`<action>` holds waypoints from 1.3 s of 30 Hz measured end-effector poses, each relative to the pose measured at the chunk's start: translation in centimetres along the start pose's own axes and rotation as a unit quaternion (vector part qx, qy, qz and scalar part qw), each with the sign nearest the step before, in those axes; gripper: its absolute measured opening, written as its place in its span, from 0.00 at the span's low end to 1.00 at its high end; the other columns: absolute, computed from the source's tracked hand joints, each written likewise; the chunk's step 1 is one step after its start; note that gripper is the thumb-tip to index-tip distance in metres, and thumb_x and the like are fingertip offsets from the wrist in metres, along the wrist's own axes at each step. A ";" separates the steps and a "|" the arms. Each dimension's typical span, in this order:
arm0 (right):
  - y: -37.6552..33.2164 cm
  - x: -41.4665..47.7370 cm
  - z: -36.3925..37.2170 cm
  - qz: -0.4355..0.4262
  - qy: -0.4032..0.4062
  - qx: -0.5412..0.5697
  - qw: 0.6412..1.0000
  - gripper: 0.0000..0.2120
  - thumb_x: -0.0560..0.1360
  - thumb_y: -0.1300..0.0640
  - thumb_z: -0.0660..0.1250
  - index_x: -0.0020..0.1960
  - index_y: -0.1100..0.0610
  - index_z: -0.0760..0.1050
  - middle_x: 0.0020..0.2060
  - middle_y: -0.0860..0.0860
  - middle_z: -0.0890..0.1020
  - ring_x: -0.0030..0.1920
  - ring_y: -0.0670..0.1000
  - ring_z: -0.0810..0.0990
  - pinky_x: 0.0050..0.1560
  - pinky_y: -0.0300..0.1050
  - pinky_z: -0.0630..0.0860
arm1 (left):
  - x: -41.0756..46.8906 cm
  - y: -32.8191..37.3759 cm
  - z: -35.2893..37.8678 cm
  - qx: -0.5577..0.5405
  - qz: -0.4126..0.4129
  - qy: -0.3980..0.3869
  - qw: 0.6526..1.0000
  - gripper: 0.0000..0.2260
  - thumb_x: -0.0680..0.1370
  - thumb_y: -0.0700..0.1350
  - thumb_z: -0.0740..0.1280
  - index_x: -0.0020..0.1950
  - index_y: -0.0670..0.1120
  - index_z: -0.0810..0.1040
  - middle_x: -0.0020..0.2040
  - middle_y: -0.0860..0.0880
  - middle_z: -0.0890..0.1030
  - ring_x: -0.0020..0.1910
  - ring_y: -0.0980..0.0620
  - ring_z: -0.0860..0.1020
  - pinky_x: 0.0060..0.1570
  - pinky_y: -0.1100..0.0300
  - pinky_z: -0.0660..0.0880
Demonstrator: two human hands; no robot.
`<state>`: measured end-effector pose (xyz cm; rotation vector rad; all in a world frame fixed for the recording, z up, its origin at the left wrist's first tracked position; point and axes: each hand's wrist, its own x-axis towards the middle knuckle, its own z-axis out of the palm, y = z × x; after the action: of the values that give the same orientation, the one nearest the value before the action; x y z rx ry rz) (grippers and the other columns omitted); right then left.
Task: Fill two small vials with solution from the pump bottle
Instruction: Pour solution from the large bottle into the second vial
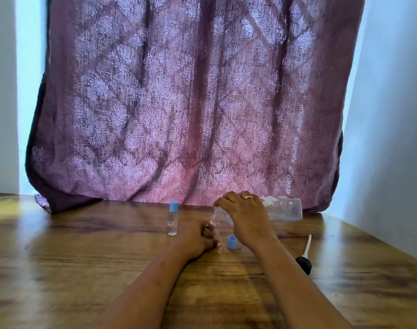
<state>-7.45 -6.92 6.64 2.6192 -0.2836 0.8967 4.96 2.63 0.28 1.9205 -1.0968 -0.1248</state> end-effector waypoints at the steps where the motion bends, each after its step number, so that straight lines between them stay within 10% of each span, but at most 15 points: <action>1: 0.0 0.0 0.0 0.001 0.000 0.001 1.000 0.32 0.67 0.70 0.65 0.64 0.44 0.67 0.60 0.44 0.73 0.60 0.54 0.71 0.59 0.46 0.68 | 0.0 0.0 0.0 0.000 0.002 -0.001 1.000 0.12 0.67 0.45 0.76 0.46 0.50 0.77 0.43 0.51 0.82 0.46 0.50 0.80 0.55 0.49 0.77; 39: 0.1 0.1 0.0 0.006 -0.005 -0.007 1.000 0.33 0.65 0.69 0.68 0.64 0.44 0.68 0.59 0.44 0.73 0.59 0.53 0.72 0.59 0.46 0.67 | -0.3 0.3 -0.3 -0.019 -0.012 -0.021 1.000 0.14 0.70 0.41 0.75 0.54 0.46 0.78 0.48 0.48 0.83 0.49 0.51 0.81 0.58 0.50 0.76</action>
<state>-7.45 -7.00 6.74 2.6127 -0.3086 0.8827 4.72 2.95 0.58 1.9059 -1.0918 -0.1998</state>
